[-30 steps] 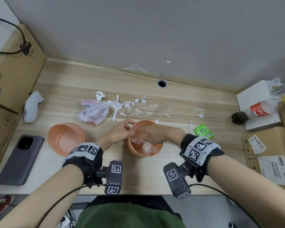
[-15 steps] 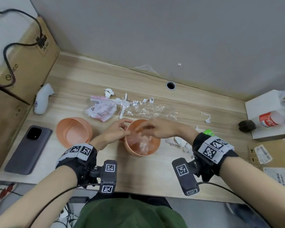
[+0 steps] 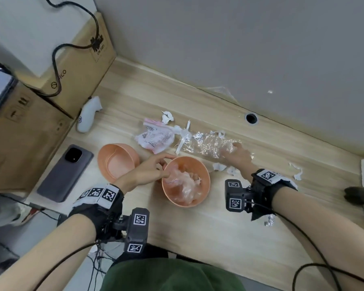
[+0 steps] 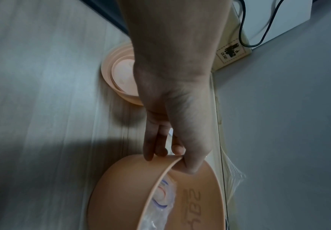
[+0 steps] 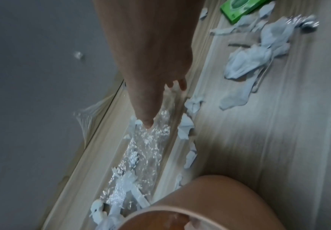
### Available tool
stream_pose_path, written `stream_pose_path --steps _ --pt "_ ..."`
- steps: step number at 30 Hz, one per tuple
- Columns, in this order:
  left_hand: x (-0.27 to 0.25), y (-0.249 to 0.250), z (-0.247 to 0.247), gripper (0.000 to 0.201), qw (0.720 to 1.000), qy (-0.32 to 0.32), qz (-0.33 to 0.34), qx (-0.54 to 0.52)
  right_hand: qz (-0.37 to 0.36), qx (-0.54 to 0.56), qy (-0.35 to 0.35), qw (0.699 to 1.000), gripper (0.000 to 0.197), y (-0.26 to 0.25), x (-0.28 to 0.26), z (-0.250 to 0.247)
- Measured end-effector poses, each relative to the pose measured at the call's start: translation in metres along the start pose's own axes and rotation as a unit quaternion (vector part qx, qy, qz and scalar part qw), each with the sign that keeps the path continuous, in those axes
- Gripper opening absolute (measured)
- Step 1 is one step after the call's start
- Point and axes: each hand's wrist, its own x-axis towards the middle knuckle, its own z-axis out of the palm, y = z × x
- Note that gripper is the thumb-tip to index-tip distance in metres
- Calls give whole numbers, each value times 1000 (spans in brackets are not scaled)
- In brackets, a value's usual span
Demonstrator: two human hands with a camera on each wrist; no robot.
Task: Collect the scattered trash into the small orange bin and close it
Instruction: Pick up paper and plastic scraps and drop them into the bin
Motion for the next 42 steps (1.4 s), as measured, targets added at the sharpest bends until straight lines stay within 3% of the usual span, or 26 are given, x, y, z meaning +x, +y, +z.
stream_pose_path --steps 3,7,11,15,19,22,24,27,29,31,35,38,42 --pt "-2 0 -6 55 1000 -2 0 12 -12 -57 23 998 86 -20 9 11" --pt "-2 0 -8 58 1000 -4 1 8 8 -41 26 999 115 -42 22 32" --pt "0 -3 -5 57 1000 -3 -2 5 4 -141 55 988 115 -39 26 46" --pt "2 -4 -2 56 1000 7 -6 13 -67 -171 72 980 91 -16 31 42" --pt "1 -3 -2 55 1000 7 -14 21 -102 -165 -10 981 44 7 27 25" --pt "1 -3 -1 52 999 12 -16 27 -106 -60 -1 993 19 14 12 7" --pt "1 -2 0 47 1000 18 -14 19 -132 29 8 991 15 9 -3 -9" --pt "1 0 6 44 1000 11 -13 8 -227 139 36 963 19 -9 -28 -35" --pt "0 2 10 48 1000 3 -11 -3 -316 160 14 935 23 -24 -51 -45" --pt "1 4 15 53 1000 -2 -11 -9 -399 118 -45 908 22 -33 -74 -45" --pt "5 7 21 51 1000 6 -19 -14 -506 -72 -128 850 22 -32 -98 -19" --pt "4 7 25 43 1000 7 -19 -22 -510 -228 -186 808 19 -24 -99 6" --pt "0 6 30 50 999 13 -15 -26 -431 -460 -191 753 44 -15 -86 37"
